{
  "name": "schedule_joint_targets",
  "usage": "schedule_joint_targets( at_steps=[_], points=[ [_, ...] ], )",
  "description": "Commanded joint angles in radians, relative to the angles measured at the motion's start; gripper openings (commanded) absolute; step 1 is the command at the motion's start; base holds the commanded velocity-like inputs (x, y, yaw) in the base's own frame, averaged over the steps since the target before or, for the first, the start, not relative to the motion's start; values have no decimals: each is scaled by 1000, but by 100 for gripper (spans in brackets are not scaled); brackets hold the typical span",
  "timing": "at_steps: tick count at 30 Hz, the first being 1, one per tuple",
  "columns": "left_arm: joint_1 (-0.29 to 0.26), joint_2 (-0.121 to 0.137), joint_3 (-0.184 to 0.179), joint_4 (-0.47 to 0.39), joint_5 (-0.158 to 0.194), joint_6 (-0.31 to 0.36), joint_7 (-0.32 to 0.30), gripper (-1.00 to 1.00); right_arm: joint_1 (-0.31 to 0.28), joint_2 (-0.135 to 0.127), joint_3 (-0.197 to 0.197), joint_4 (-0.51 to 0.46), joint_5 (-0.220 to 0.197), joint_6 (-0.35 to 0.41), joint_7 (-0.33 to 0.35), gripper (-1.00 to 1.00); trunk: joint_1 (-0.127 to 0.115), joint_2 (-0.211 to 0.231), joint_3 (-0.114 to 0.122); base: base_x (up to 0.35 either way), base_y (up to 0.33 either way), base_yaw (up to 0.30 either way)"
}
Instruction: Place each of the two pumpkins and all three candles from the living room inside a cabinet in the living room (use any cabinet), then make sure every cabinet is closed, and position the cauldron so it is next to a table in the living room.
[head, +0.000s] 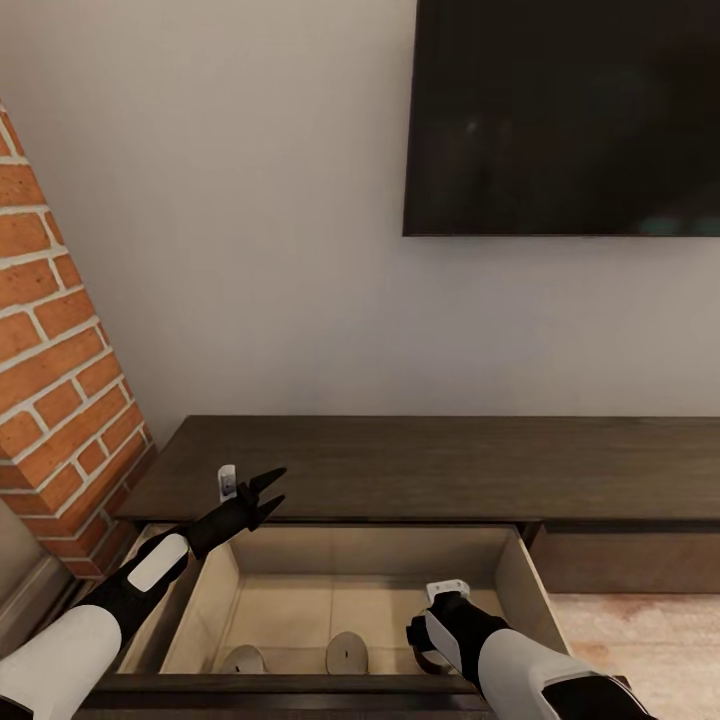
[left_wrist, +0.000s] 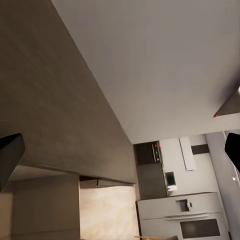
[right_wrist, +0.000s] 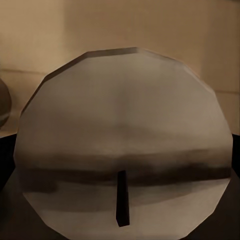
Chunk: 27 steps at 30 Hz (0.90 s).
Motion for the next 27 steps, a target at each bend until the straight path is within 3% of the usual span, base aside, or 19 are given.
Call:
schedule_joint_targets(
  at_steps=[1, 21, 27],
  points=[
    [0, 0, 0, 0, 0, 0, 0, 100, 0, 0, 0, 0, 0, 0, 0, -100, 0, 0, 0, 0, 0, 0],
    [0, 0, 0, 1, 2, 0, 0, 100, 0, 0, 0, 1, -1, 5, -3, -100, 0, 0, 0, 67, -10, 0],
    [0, 0, 0, 0, 0, 0, 0, 100, 0, 0, -1, 1, 0, 3, -3, -100, 23, -42, -19, 0, 0, 0]
  ],
)
